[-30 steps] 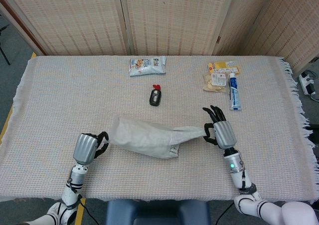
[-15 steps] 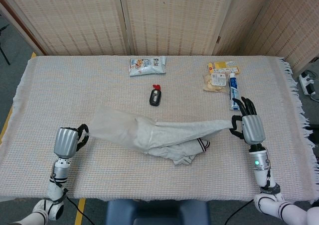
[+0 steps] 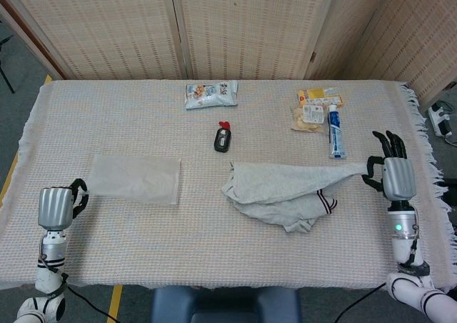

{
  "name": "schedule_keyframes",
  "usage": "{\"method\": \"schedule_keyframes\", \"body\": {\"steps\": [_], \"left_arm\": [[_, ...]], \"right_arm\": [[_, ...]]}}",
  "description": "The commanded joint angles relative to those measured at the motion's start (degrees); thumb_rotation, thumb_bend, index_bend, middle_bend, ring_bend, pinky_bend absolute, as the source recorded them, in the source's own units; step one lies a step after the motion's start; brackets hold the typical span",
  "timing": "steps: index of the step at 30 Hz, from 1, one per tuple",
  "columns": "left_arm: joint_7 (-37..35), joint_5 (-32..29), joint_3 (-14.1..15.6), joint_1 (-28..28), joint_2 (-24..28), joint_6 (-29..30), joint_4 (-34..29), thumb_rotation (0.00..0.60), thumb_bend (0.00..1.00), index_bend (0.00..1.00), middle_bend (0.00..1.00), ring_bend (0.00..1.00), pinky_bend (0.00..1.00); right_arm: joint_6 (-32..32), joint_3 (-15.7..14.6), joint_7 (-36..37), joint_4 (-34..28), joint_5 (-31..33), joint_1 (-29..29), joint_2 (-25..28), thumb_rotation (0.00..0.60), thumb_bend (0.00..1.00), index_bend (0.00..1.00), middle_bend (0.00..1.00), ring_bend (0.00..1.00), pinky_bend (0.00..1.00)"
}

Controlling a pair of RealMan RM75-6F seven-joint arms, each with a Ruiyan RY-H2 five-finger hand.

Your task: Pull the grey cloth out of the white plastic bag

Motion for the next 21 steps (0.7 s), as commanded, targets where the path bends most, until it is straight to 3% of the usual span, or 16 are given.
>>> {"method": "schedule_keyframes", "body": {"steps": [1,3,6,8,11,14,18,21], "left_arm": [[0.3,0.6,1.3,0.6,1.8,-1.3,-4.5,0.600,0.44,0.51,1.00,1.00,1.00],[1.9,0.3,1.7,0.9,4.7,-3.3,-10.8,0.598,0.29,0.33,1.00,1.00,1.00],[6.5,-1.0,2.2,1.6,11.7,-7.2,-24.5,0.516,0.19,0.18,0.94,0.97,1.00],[9.7,-2.6,2.3,2.1,17.7,-9.8,-35.4,0.444,0.17,0.14,0.78,0.84,0.93],[15.7,-6.1,2.8,3.1,26.6,-13.7,-49.2,0.401,0.15,0.11,0.49,0.47,0.62],[21.0,-9.5,3.4,4.4,33.7,-15.4,-58.9,0.395,0.14,0.10,0.27,0.22,0.35],[26.5,-11.6,4.9,8.5,40.3,-11.1,-67.1,0.395,0.14,0.11,0.22,0.15,0.23],[23.9,-10.7,5.8,11.4,42.1,-7.7,-70.1,0.397,0.14,0.13,0.22,0.13,0.19]], "right_arm": [[-0.7,-2.0,2.5,-1.8,-2.3,-0.2,2.0,0.600,0.37,0.39,0.04,0.00,0.00],[-1.3,-3.2,2.4,-3.0,-3.3,-0.6,3.9,0.600,0.26,0.15,0.01,0.00,0.00],[-1.6,-4.4,-1.8,-7.9,-3.8,-1.6,8.2,0.600,0.13,0.00,0.00,0.00,0.00],[-1.9,-5.4,-5.9,-14.1,-3.8,-2.9,12.7,0.600,0.08,0.00,0.00,0.00,0.00],[-1.6,-6.8,-12.8,-24.3,-3.4,-5.0,19.7,0.600,0.05,0.00,0.00,0.00,0.00],[-0.4,-7.9,-19.7,-32.9,-2.3,-7.4,25.1,0.600,0.05,0.00,0.00,0.00,0.00],[4.8,-9.4,-28.0,-41.7,-1.1,-12.1,29.1,0.600,0.06,0.00,0.00,0.00,0.00],[8.2,-10.0,-30.5,-44.2,-0.8,-14.8,29.3,0.600,0.06,0.00,0.00,0.00,0.00]]}}
